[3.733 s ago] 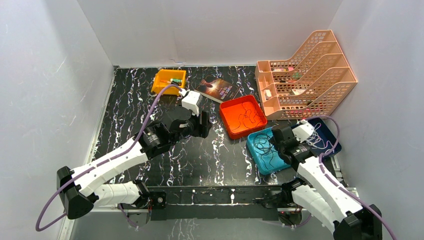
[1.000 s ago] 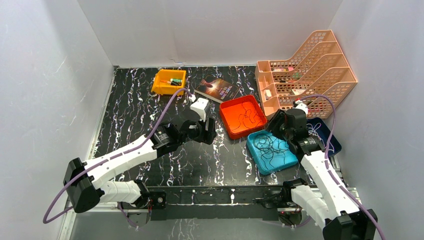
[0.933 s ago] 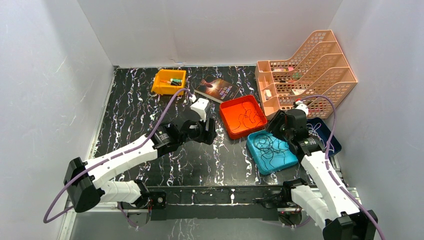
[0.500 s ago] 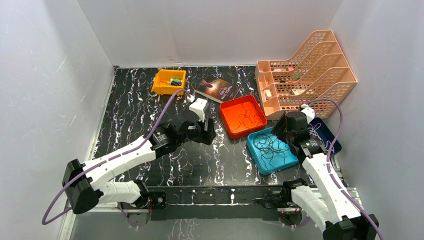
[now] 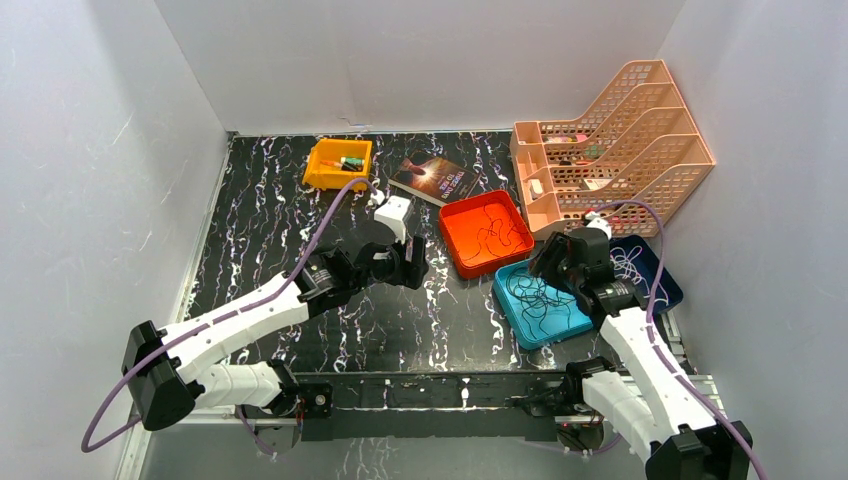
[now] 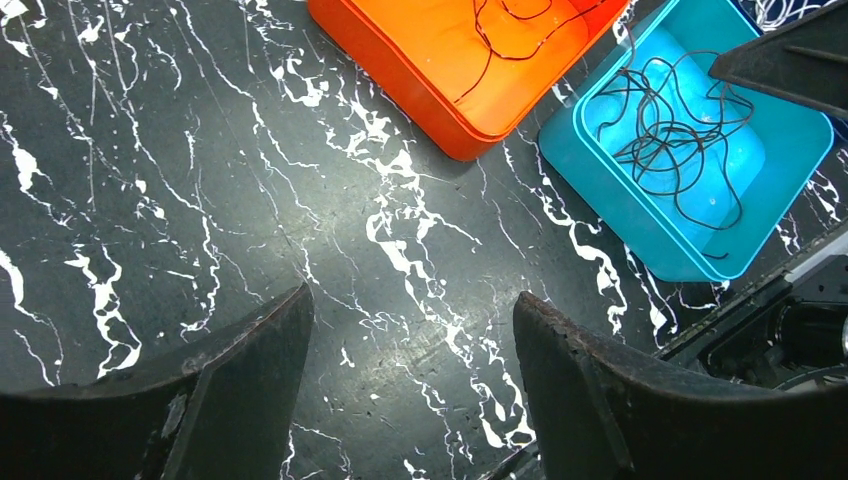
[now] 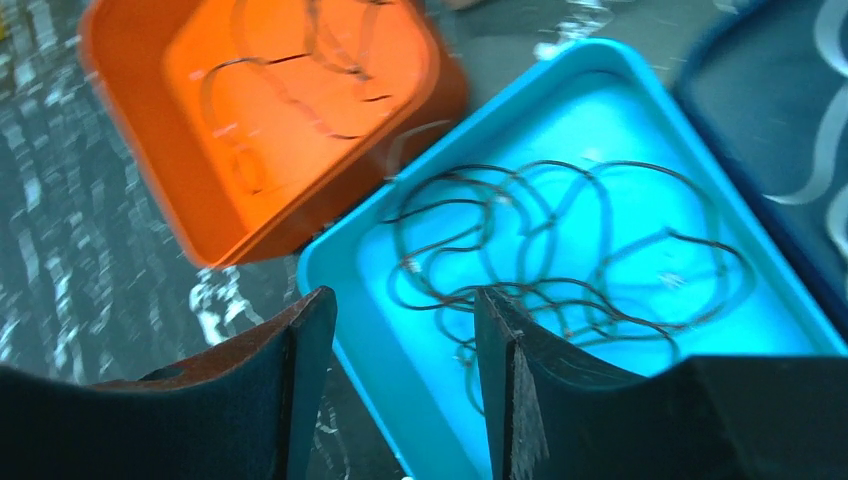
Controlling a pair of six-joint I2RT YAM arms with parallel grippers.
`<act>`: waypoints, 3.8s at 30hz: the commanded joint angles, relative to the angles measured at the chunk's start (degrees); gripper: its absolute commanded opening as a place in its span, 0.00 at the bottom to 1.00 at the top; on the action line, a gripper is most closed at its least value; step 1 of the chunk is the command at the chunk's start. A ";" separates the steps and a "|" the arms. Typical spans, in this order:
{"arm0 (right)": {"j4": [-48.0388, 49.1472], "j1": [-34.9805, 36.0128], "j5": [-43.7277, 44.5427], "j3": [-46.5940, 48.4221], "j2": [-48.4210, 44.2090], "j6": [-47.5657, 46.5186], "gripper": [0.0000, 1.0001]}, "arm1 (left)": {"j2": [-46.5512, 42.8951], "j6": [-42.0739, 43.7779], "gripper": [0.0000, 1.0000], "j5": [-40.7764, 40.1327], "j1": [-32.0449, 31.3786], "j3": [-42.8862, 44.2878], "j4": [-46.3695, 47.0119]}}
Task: Untangle the cables
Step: Place the cable in the bin, then reset both arms
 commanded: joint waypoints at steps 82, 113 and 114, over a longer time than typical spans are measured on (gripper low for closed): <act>12.81 -0.16 7.05 -6.43 7.25 6.52 0.00 | -2.90 -0.98 0.73 -1.47 0.29 -2.56 0.13; 10.66 -0.18 7.51 -0.74 3.65 3.69 0.42 | -2.25 -0.68 0.74 -1.87 0.27 -2.98 0.73; 10.20 -0.18 7.56 -0.10 3.19 3.51 0.43 | -2.40 -0.63 0.74 -1.92 0.28 -3.15 0.72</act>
